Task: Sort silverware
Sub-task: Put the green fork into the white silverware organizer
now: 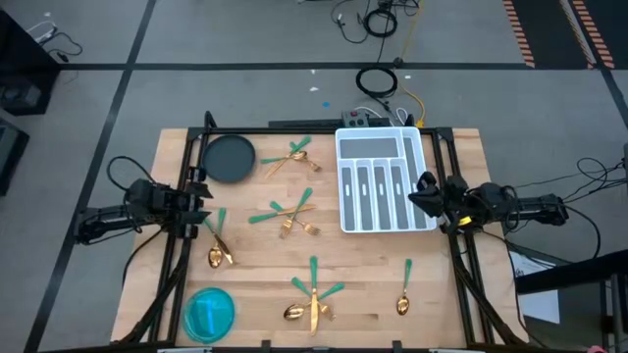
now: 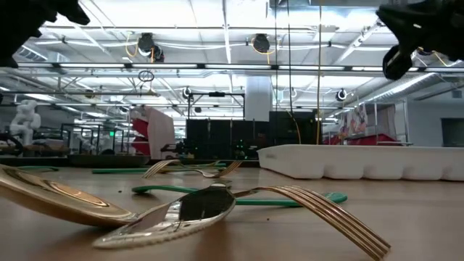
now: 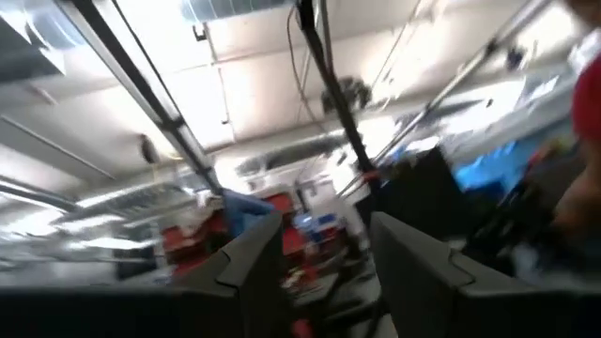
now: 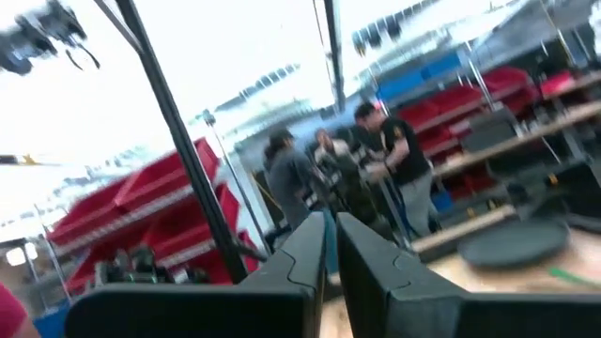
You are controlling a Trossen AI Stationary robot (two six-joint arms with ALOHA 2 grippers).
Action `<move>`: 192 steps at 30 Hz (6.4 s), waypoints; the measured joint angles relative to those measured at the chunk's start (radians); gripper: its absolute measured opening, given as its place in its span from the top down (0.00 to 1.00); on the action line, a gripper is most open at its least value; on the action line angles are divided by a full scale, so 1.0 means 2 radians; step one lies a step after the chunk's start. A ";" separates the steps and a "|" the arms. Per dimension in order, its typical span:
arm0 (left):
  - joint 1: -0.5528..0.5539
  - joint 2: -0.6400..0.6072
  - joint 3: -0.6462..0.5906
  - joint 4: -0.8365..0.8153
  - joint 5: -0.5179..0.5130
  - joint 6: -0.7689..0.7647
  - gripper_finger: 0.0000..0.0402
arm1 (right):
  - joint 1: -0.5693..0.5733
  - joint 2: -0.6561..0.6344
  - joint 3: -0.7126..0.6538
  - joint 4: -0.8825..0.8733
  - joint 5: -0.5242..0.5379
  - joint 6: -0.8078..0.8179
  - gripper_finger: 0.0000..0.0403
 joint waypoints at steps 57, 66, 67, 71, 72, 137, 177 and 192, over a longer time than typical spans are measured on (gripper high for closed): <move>0.012 0.526 0.597 -0.515 -0.416 -0.013 0.57 | 0.000 0.000 0.001 0.023 0.131 -0.030 0.66; 0.022 0.693 0.627 -0.647 -0.221 -0.068 0.57 | 0.000 0.000 0.001 -0.038 0.141 -0.030 0.48; 0.019 0.704 0.627 -0.653 -0.226 -0.050 0.57 | 0.000 0.000 0.001 -0.043 0.141 -0.030 0.47; 0.003 0.735 0.627 -0.672 -0.258 0.076 0.57 | 0.000 0.000 0.001 -0.053 0.140 -0.027 0.47; -0.002 0.740 0.627 -0.684 -0.258 0.122 0.57 | 0.000 0.000 0.001 -0.055 0.139 -0.027 0.47; -0.059 0.891 0.616 -0.731 -0.255 -0.524 0.57 | 0.000 0.000 0.001 -0.082 0.139 0.013 0.47; -0.078 0.973 0.630 -0.730 -0.233 -0.507 0.74 | 0.000 0.000 0.001 -0.082 0.139 0.014 0.47; -0.083 0.973 0.694 -0.812 -0.210 -0.485 0.74 | 0.000 0.000 0.001 -0.086 0.139 0.012 0.47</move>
